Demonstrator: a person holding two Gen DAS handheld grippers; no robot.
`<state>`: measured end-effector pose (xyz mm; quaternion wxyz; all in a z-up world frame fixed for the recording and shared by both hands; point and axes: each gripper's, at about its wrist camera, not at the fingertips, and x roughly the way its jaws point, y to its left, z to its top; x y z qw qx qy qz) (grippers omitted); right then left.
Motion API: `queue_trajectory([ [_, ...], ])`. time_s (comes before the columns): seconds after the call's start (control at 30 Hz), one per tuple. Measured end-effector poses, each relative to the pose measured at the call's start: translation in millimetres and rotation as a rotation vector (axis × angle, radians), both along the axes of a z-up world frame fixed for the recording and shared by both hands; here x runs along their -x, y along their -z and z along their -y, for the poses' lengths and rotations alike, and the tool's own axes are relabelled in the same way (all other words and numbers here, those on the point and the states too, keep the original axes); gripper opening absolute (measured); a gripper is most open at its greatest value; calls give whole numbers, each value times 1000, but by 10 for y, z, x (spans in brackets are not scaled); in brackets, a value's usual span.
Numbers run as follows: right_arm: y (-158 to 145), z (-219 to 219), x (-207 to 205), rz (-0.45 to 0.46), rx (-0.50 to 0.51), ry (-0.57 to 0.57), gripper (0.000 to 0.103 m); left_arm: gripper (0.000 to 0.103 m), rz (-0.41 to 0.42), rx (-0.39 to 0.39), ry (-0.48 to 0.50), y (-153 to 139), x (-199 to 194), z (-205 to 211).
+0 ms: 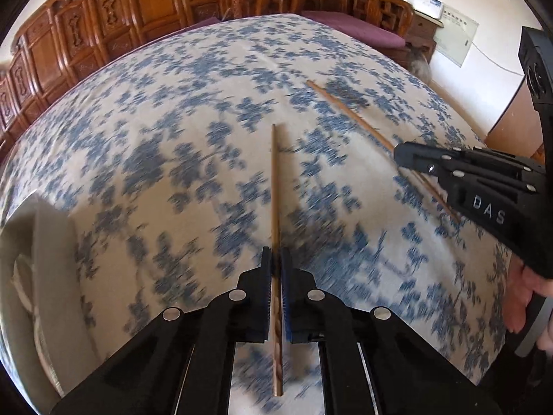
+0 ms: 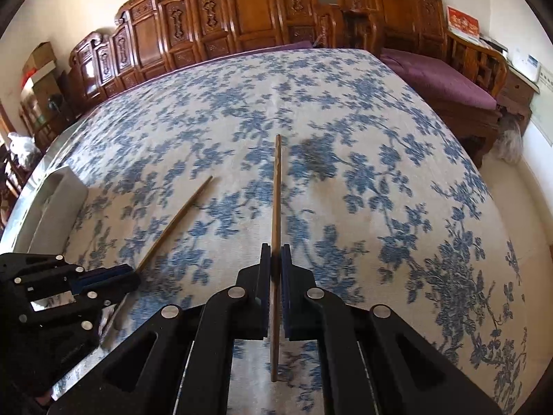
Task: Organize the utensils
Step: 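Carry the chopstick with the right tool over the grey tray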
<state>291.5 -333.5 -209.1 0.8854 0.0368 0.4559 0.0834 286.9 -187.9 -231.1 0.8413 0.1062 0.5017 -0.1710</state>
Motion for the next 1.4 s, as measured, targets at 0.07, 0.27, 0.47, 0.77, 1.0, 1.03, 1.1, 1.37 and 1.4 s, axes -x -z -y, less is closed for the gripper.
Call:
queue_trajectory([
  [0.07,-19,-52,16,5,-3,-13,7,4,10,-5,-12,-47,55,-125],
  [0.27,-103,-254,104,14,-19,-67,7,4,26,5,-55,-190,213,-445],
  [0.47,-263,-669,265,58,14,-165,7,4,61,18,-80,-412,375,-681],
  [0.77,-515,-1070,472,100,5,-230,7,4,122,45,-121,-750,587,-1036],
  [1.0,-735,-1257,632,132,-1,-247,7,4,159,59,-144,-917,667,-1336],
  [1.03,-765,-1289,662,137,2,-252,7,4,160,63,-151,-932,670,-1386],
  [1.1,-812,-1343,717,145,7,-260,7,4,160,78,-163,-960,668,-1511],
  [1.37,-825,-1471,782,144,17,-276,7,4,163,99,-201,-1019,562,-1931],
  [1.4,-815,-1482,781,142,18,-276,7,4,158,99,-210,-1001,525,-1981],
])
